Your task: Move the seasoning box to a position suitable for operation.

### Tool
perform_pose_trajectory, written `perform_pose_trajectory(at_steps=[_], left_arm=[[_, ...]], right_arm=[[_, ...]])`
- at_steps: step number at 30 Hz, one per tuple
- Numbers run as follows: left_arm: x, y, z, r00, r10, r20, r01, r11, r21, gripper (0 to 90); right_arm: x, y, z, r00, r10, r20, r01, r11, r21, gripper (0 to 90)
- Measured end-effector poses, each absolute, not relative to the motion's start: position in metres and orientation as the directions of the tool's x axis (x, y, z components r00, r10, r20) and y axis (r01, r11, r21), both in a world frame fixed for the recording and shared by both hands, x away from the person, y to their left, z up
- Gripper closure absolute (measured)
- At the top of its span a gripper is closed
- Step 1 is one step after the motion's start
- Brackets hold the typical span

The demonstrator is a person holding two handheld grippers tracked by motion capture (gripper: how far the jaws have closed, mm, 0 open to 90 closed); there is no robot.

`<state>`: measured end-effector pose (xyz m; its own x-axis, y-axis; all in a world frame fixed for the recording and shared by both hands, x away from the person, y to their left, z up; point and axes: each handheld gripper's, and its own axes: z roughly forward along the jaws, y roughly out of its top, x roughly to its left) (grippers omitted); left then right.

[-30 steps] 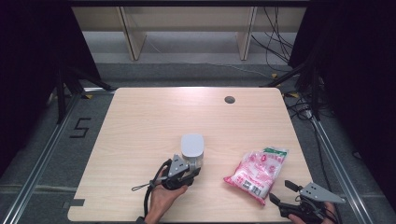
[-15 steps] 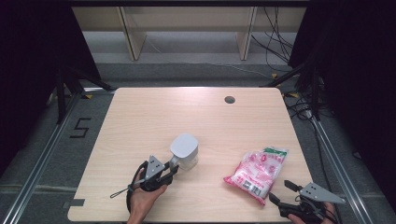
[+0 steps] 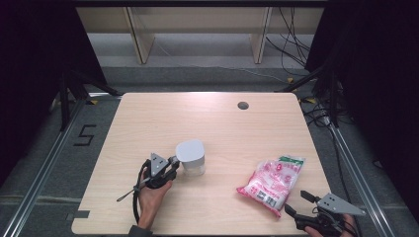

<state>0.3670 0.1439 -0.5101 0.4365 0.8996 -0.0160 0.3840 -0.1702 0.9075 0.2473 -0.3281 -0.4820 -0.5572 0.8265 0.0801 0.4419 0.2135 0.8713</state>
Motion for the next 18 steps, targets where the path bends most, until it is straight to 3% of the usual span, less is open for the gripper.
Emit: perform_pose_trajectory(at_steps=[1,2,3,4,11,18], left_arm=[[0.367,0.144,-0.51,0.437,0.9,-0.016,0.384,-0.17,0.908,71.1],[0.369,0.137,-0.513,0.413,0.907,-0.08,0.365,-0.084,0.927,71.1],[0.369,0.137,-0.513,0.413,0.907,-0.08,0.365,-0.084,0.927,71.0],[0.367,0.14,-0.511,0.447,0.894,-0.021,0.38,-0.169,0.909,71.0],[0.362,0.124,-0.509,0.495,0.869,-0.002,0.367,-0.207,0.907,70.9],[0.361,0.112,-0.51,0.532,0.844,-0.074,0.384,-0.163,0.909,69.3]], right_arm=[[0.247,-0.328,-0.482,-0.558,0.826,0.079,0.441,0.214,0.871,23.1],[0.247,-0.327,-0.482,-0.558,0.824,0.098,0.453,0.204,0.868,23.1],[0.247,-0.327,-0.482,-0.558,0.824,0.098,0.453,0.204,0.868,23.1],[0.247,-0.327,-0.482,-0.557,0.825,0.094,0.452,0.206,0.868,23.1],[0.248,-0.329,-0.483,-0.556,0.826,0.094,0.449,0.204,0.87,23.2],[0.248,-0.329,-0.482,-0.558,0.825,0.092,0.446,0.204,0.871,23.3]])
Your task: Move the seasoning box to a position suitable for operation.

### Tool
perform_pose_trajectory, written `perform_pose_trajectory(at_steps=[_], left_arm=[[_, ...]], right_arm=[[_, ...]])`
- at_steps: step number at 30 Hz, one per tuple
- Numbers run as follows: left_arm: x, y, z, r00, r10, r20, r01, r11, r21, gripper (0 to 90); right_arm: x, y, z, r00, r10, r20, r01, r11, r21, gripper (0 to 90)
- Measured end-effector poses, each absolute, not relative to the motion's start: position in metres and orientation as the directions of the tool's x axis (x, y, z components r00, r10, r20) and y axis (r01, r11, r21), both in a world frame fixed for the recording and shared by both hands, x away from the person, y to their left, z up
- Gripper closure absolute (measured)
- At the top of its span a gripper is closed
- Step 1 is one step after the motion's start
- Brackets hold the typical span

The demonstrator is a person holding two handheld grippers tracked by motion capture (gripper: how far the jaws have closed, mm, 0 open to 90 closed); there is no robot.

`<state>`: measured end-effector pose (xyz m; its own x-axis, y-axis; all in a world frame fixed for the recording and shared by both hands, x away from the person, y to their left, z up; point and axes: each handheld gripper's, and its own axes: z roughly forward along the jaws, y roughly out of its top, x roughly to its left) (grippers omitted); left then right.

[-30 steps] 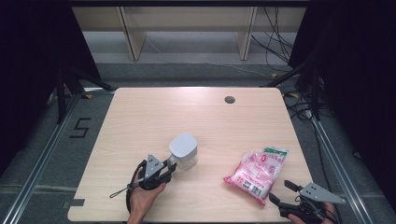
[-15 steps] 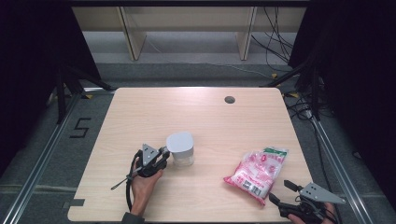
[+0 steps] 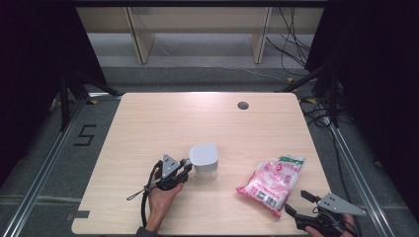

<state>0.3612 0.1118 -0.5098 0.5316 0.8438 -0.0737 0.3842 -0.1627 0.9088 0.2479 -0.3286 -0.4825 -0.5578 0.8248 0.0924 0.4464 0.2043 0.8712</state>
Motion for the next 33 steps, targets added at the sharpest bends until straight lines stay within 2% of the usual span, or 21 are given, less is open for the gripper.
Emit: perform_pose_trajectory(at_steps=[12,21,33], left_arm=[[0.361,0.099,-0.509,0.559,0.825,-0.089,0.387,-0.165,0.907,68.7],[0.369,0.087,-0.509,0.599,0.798,-0.066,0.37,-0.203,0.907,69.1],[0.383,0.08,-0.508,0.613,0.789,-0.04,0.358,-0.232,0.905,70.6]], right_arm=[[0.248,-0.332,-0.483,-0.557,0.826,0.085,0.442,0.208,0.873,23.3],[0.246,-0.331,-0.483,-0.545,0.83,0.122,0.468,0.18,0.865,23.4],[0.248,-0.333,-0.483,-0.556,0.826,0.095,0.448,0.201,0.871,23.4]])
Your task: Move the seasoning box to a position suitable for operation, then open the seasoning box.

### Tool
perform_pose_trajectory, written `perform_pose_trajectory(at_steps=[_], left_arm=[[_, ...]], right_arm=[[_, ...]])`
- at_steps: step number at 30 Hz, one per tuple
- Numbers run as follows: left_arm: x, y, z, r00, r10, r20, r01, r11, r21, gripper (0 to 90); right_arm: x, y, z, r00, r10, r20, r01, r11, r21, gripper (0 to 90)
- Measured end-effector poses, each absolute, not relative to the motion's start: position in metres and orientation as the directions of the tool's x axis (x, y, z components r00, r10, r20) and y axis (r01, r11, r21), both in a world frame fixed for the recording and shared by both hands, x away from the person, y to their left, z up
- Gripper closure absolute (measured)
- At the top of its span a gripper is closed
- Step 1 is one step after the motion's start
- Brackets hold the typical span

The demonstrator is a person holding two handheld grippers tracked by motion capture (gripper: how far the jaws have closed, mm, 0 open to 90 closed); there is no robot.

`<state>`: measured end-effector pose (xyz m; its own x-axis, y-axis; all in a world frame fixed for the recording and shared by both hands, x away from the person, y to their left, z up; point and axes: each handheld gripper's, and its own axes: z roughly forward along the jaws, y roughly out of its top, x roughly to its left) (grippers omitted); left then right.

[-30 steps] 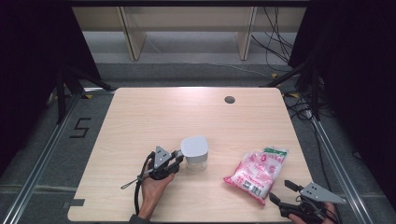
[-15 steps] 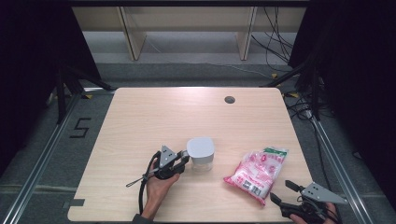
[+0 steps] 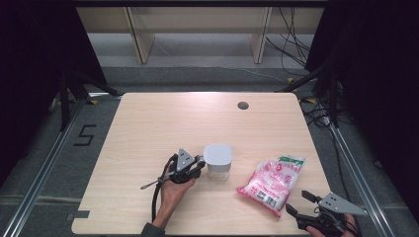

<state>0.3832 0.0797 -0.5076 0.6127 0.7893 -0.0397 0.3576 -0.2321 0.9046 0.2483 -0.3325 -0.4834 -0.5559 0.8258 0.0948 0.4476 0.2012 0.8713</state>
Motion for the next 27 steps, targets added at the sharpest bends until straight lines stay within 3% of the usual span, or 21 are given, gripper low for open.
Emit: perform_pose_trajectory(at_steps=[6,8,9,12,16,27], left_arm=[[0.384,0.084,-0.508,0.62,0.779,-0.089,0.376,-0.195,0.906,68.1],[0.384,0.085,-0.507,0.633,0.767,-0.108,0.385,-0.19,0.903,58.8],[0.383,0.086,-0.505,0.636,0.765,-0.105,0.387,-0.199,0.9,58.8],[0.373,0.096,-0.493,0.629,0.776,-0.054,0.363,-0.231,0.903,47.8],[0.366,0.104,-0.481,0.635,0.769,-0.078,0.386,-0.228,0.894,35.2],[0.356,0.103,-0.449,0.679,0.722,-0.135,0.35,-0.156,0.924,38.0]], right_arm=[[0.25,-0.333,-0.485,-0.555,0.827,0.088,0.445,0.205,0.872,23.4],[0.249,-0.331,-0.484,-0.543,0.833,0.107,0.466,0.194,0.863,23.5],[0.249,-0.331,-0.484,-0.543,0.833,0.107,0.466,0.194,0.863,23.5],[0.252,-0.33,-0.483,-0.559,0.823,0.101,0.463,0.21,0.861,23.6],[0.251,-0.327,-0.484,-0.562,0.819,0.114,0.469,0.202,0.86,23.6],[0.25,-0.332,-0.483,-0.567,0.82,0.079,0.441,0.221,0.87,23.7]])
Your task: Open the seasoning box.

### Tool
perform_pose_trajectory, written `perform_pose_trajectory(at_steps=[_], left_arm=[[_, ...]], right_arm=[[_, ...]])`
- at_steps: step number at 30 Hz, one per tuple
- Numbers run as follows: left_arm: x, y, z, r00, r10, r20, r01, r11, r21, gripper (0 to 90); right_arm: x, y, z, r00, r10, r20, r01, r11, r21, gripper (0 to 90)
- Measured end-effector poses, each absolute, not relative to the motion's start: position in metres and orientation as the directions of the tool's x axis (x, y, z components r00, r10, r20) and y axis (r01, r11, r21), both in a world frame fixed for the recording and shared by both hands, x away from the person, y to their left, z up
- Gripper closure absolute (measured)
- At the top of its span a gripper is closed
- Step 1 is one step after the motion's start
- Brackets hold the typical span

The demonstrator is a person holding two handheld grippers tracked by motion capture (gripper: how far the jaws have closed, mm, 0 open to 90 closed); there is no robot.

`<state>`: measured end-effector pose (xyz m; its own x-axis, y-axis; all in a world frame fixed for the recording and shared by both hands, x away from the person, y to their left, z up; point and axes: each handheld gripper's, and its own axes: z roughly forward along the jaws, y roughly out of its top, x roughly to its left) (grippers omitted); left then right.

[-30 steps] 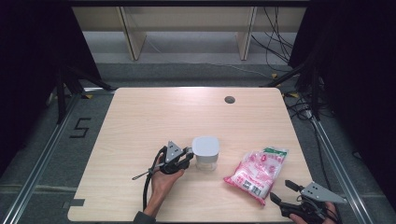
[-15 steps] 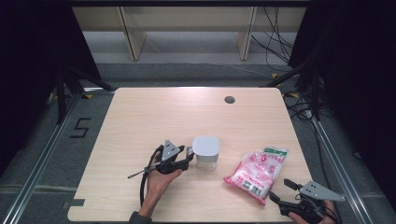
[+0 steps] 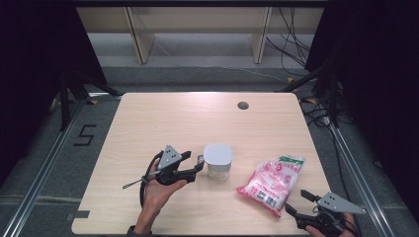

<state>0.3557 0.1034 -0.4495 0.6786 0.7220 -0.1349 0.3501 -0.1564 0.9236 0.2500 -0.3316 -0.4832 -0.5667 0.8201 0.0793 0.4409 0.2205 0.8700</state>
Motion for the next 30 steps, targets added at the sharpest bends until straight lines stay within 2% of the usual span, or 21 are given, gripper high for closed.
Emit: perform_pose_trajectory(at_steps=[1,7,8,10,11,12,13,14,15,17,18,19,26,27,30], left_arm=[[0.355,0.102,-0.448,0.679,0.722,-0.136,0.354,-0.159,0.922,38.5],[0.355,0.097,-0.441,0.712,0.695,-0.103,0.3,-0.168,0.939,47.5],[0.355,0.096,-0.439,0.729,0.678,-0.088,0.262,-0.159,0.952,50.8],[0.357,0.094,-0.438,0.736,0.671,-0.089,0.245,-0.141,0.959,57.7],[0.358,0.094,-0.436,0.742,0.668,-0.059,0.226,-0.166,0.96,68.0],[0.358,0.092,-0.436,0.736,0.674,-0.061,0.229,-0.163,0.96,68.0],[0.359,0.09,-0.437,0.735,0.674,-0.073,0.236,-0.153,0.96,71.4],[0.36,0.089,-0.437,0.737,0.673,-0.056,0.227,-0.169,0.959,77.8],[0.361,0.088,-0.437,0.737,0.673,-0.055,0.231,-0.175,0.957,80.2],[0.364,0.085,-0.439,0.738,0.673,-0.034,0.216,-0.188,0.958,82.1],[0.365,0.084,-0.44,0.733,0.68,-0.023,0.211,-0.196,0.958,84.8],[0.366,0.082,-0.441,0.731,0.683,-0.003,0.202,-0.213,0.956,86.2],[0.373,0.081,-0.449,0.721,0.692,-0.025,0.232,-0.208,0.95,87.3],[0.374,0.082,-0.451,0.716,0.696,-0.059,0.247,-0.173,0.954,87.4],[0.375,0.084,-0.451,0.717,0.695,-0.051,0.241,-0.179,0.954,87.1]], right_arm=[[0.247,-0.33,-0.483,-0.547,0.829,0.118,0.473,0.19,0.86,23.6],[0.246,-0.335,-0.484,-0.542,0.834,0.107,0.463,0.191,0.865,23.6],[0.246,-0.337,-0.484,-0.553,0.828,0.096,0.45,0.2,0.87,23.6],[0.245,-0.337,-0.484,-0.542,0.833,0.107,0.459,0.187,0.869,23.7],[0.245,-0.338,-0.484,-0.549,0.83,0.095,0.451,0.198,0.87,23.7],[0.245,-0.338,-0.484,-0.549,0.83,0.095,0.451,0.198,0.87,23.7],[0.245,-0.339,-0.484,-0.55,0.832,0.071,0.436,0.213,0.875,23.7],[0.241,-0.337,-0.483,-0.54,0.834,0.111,0.472,0.191,0.861,23.7],[0.243,-0.338,-0.484,-0.549,0.832,0.08,0.443,0.208,0.872,23.7],[0.242,-0.338,-0.484,-0.548,0.833,0.076,0.441,0.21,0.873,23.7],[0.239,-0.337,-0.483,-0.533,0.838,0.115,0.472,0.181,0.863,23.8],[0.241,-0.339,-0.484,-0.544,0.835,0.082,0.446,0.205,0.871,23.8],[0.24,-0.34,-0.483,-0.539,0.837,0.092,0.451,0.195,0.871,23.9],[0.241,-0.339,-0.484,-0.542,0.837,0.078,0.441,0.204,0.874,23.8],[0.239,-0.338,-0.483,-0.538,0.839,0.081,0.446,0.202,0.872,24.0]])
